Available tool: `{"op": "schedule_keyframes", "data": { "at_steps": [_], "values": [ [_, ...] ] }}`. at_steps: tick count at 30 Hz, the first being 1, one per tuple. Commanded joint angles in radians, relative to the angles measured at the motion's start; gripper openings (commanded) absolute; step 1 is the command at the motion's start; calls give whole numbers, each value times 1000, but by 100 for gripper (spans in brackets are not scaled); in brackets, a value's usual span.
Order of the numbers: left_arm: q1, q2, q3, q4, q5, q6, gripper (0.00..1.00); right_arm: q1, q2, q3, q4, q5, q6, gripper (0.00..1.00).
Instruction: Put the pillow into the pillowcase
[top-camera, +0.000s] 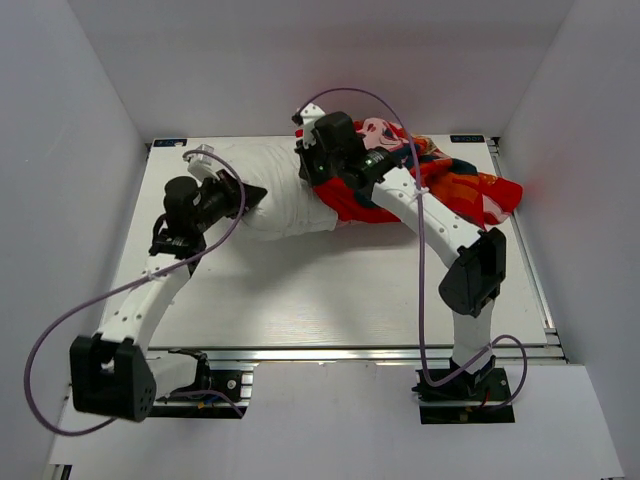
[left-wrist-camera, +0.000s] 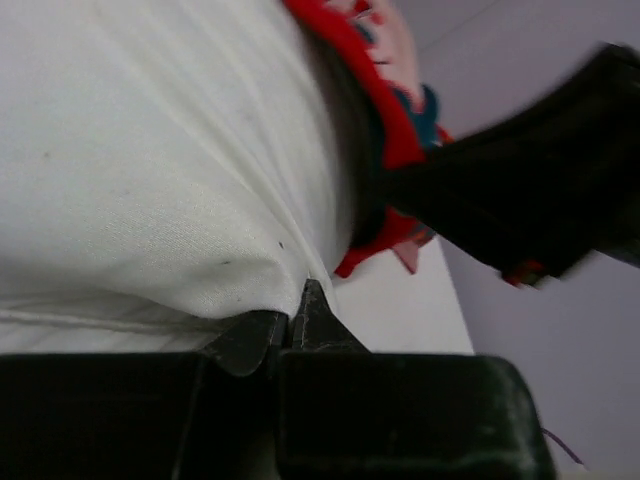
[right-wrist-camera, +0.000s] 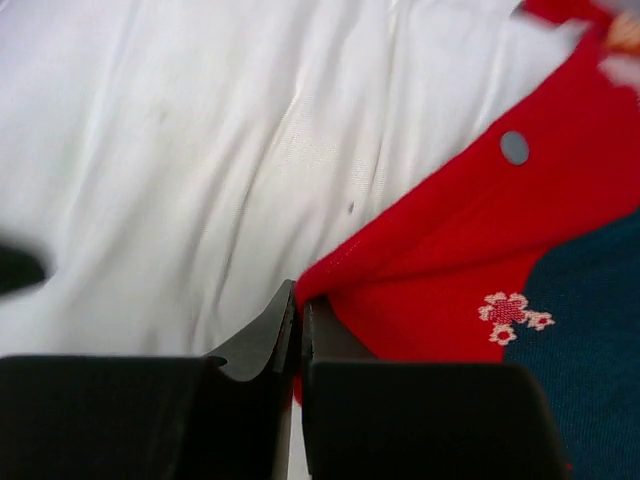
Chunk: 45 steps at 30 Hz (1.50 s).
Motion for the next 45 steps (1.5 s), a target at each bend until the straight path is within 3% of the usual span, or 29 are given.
{"op": "schedule_keyframes", "data": {
  "at_steps": [1, 3, 6, 9, 13, 16, 22, 27, 29, 30, 33, 34, 36, 40, 45],
  "values": [
    [-65, -169, 93, 96, 77, -98, 0, 17, 7, 212, 87, -96, 55, 0],
    [-85, -250, 178, 51, 67, -120, 0, -20, 7, 292, 104, -87, 71, 0],
    [-87, -316, 197, -19, 20, -132, 0, -65, -27, 279, 112, -98, 91, 0],
    [-87, -379, 67, 11, -3, -172, 0, -71, -85, 102, 81, -128, 78, 0],
    [-88, -363, -273, 213, 9, -265, 0, -72, -145, -183, 26, -210, 45, 0],
    [-91, -331, -381, 247, -14, -282, 0, -72, -202, -322, 21, -285, -3, 0],
    [-108, -251, -436, 163, -58, -216, 0, -66, -246, -289, 29, -501, -20, 0],
    [-144, -139, -380, 154, -57, -176, 3, 6, -187, -234, 29, -502, -20, 1],
    [-156, -136, -349, 119, -61, -152, 19, 12, -153, -226, 15, -488, -43, 17],
    [-159, -158, -314, 56, -84, -138, 35, 7, -144, -221, 8, -462, -93, 30],
    [-159, -229, -259, -70, -150, -51, 50, -19, -142, -209, -12, -446, -161, 51],
    [-159, -282, -222, -167, -207, -7, 59, -49, -153, -203, -18, -460, -179, 55],
    [-159, -333, -183, -255, -262, 35, 66, -109, -166, -186, -46, -532, -262, 67],
    [-159, -407, -81, -415, -308, 150, 68, -229, -211, -145, -87, -661, -359, 75],
    [-165, -372, 16, -503, -261, 253, 75, -356, -292, -137, -100, -836, -467, 84]
  ]
}}
